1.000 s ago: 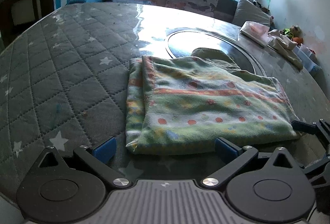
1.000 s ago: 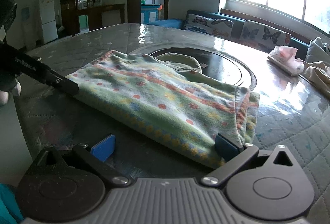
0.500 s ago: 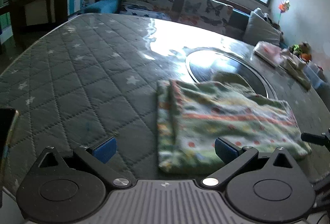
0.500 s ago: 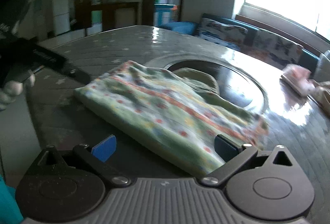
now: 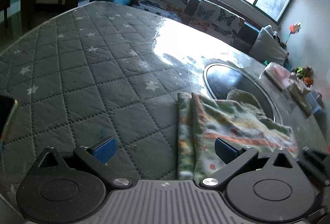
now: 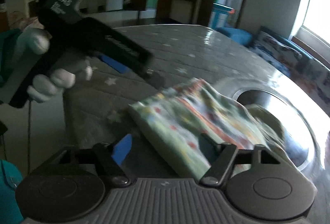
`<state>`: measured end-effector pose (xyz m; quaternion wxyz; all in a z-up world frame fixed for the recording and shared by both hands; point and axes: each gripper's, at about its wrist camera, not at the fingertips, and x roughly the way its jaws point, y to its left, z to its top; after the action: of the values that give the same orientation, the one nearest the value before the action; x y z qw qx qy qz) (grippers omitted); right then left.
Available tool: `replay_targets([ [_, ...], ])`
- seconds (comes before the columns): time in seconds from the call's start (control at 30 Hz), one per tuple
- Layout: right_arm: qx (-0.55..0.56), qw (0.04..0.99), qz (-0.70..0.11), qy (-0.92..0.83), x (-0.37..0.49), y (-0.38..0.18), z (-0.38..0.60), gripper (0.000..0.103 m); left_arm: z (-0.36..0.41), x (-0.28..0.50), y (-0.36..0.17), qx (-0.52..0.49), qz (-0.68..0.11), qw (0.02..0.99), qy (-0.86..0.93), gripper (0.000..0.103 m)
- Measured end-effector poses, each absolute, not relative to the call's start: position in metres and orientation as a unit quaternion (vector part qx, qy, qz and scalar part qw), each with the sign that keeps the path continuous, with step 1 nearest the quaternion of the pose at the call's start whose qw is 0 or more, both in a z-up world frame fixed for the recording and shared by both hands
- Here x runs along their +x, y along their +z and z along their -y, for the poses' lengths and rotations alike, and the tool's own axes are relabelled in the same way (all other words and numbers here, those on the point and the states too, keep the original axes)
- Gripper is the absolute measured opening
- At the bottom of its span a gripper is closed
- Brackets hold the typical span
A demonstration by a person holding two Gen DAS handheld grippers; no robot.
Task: Fold clothes
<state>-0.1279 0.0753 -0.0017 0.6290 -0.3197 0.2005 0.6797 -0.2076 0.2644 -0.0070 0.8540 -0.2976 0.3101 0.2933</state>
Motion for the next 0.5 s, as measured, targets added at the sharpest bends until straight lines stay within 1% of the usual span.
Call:
replay_targets([
  [0.1, -0.333, 0.611, -0.193, 0.692, -0.140, -0.005, -0.090, 0.063, -0.271, -0.208, -0.007, -0.322, -0.305, 0.851, 0.282, 0.103],
  [0.17, -0.345, 0.598, -0.188, 0.698, -0.148, -0.008, -0.099, 0.056, -0.274, -0.209, -0.006, -0.336, -0.302, 0.848, 0.275, 0.103],
  [0.23, -0.357, 0.595, -0.185, 0.696, -0.155, -0.013, -0.105, 0.047, -0.277, -0.208, -0.005, -0.347, -0.300, 0.846, 0.272, 0.103],
  [0.27, -0.365, 0.597, -0.183, 0.691, -0.158, -0.015, -0.107, 0.045, -0.278, -0.208, -0.005, -0.352, -0.299, 0.844, 0.270, 0.103],
  [0.37, -0.370, 0.605, -0.176, 0.682, -0.162, -0.020, -0.109, 0.037, -0.282, -0.208, -0.007, -0.371, -0.298, 0.838, 0.266, 0.103],
  [0.4, -0.368, 0.611, -0.175, 0.679, -0.162, -0.020, -0.109, 0.027, -0.282, -0.207, -0.008, -0.377, -0.299, 0.836, 0.263, 0.103],
  [0.5, -0.346, 0.620, -0.190, 0.678, -0.155, -0.017, -0.106, 0.016, -0.284, -0.203, -0.010, -0.395, -0.300, 0.830, 0.256, 0.103],
])
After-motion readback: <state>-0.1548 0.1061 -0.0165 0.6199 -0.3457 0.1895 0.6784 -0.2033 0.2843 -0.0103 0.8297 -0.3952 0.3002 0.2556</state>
